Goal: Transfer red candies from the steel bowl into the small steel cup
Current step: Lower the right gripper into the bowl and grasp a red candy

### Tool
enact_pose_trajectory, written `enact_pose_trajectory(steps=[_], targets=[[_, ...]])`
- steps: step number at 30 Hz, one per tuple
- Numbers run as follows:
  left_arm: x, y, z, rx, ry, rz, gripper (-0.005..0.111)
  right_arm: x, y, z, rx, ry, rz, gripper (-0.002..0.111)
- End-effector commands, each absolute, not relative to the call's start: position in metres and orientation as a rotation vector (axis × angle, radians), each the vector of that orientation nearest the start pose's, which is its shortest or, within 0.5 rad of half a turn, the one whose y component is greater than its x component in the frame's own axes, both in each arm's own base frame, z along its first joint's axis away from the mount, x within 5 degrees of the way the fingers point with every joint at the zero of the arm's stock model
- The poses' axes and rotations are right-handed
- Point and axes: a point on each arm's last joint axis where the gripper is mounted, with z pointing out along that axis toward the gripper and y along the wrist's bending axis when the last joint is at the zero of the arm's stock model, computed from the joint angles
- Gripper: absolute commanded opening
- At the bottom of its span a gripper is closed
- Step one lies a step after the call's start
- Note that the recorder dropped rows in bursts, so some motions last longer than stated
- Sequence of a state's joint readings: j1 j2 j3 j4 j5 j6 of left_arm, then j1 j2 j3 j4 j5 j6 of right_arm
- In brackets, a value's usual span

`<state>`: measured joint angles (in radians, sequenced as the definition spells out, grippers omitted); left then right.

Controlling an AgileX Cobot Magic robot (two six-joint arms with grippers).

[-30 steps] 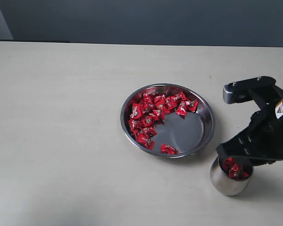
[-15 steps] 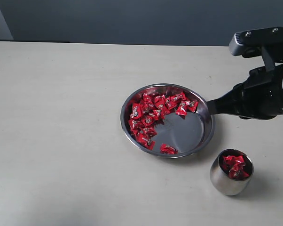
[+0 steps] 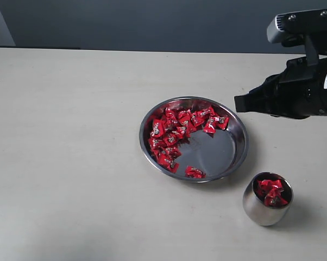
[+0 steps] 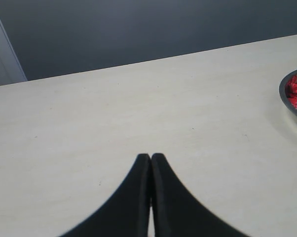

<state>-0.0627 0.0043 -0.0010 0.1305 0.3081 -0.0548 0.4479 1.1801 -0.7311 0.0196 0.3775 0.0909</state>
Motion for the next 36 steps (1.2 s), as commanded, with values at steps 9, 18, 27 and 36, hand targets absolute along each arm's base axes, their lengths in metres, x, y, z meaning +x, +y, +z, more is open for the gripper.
enact_pose_trajectory(steps=[9, 18, 27, 36], targets=[[0.054, 0.0, 0.186, 0.094, 1.78, 0.032, 0.0, 0.269, 0.127, 0.241, -0.472, 2.238, 0.247, 0.01], [0.054, 0.0, 0.186, 0.094, 1.78, 0.032, 0.0, 0.339, 0.161, 0.196, -0.512, 2.491, 0.198, 0.047], [0.054, 0.0, 0.186, 0.094, 1.78, 0.032, 0.0, 0.368, 0.175, 0.15, -0.366, 2.75, 0.201, 0.045], [0.054, 0.0, 0.186, 0.094, 1.78, 0.032, 0.0, 0.366, 0.166, 0.145, -0.358, 2.828, 0.058, 0.041]])
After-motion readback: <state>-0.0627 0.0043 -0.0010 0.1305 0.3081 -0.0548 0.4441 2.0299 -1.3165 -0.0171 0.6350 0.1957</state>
